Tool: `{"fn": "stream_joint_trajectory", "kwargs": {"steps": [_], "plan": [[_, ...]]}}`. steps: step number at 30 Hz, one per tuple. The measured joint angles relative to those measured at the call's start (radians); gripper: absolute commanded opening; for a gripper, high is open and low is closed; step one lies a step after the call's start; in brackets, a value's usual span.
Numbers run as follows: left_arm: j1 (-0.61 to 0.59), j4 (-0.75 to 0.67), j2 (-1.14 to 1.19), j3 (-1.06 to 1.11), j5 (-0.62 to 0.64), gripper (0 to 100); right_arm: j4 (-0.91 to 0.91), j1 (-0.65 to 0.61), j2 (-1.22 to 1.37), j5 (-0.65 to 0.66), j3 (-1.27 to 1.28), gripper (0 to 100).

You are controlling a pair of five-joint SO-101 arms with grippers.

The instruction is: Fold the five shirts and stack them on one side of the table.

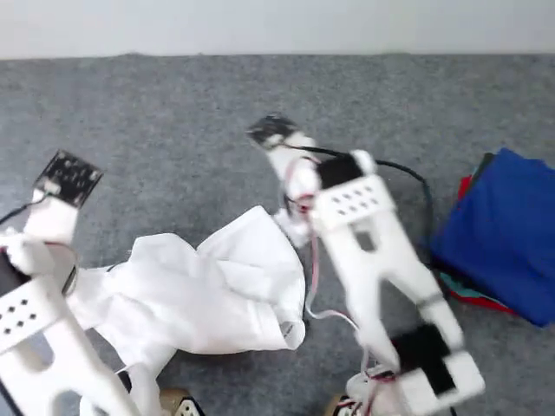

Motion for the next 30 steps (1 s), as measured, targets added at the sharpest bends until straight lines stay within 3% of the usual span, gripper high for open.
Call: {"fn": "stream_joint_trajectory", "kwargs": {"steps": [5, 12, 24, 30], "plan": [[-0.031, -0.048, -0.092, 0.137, 0.000, 1, 0.000, -0.112, 0.224, 0.000, -0.222, 2.4], [-0.032, -0.087, -0.219, 0.264, 0.000, 1, 0.000, -0.239, 0.482, 0.000, -0.466, 20.3], [-0.031, -0.091, -0.423, 0.397, -0.003, 1, 0.000, -0.374, 0.715, 0.000, -0.697, 20.2], [-0.031, -0.091, -0.506, 0.430, -0.006, 1, -0.002, -0.391, 0.799, -0.074, -0.813, 20.1]]}}
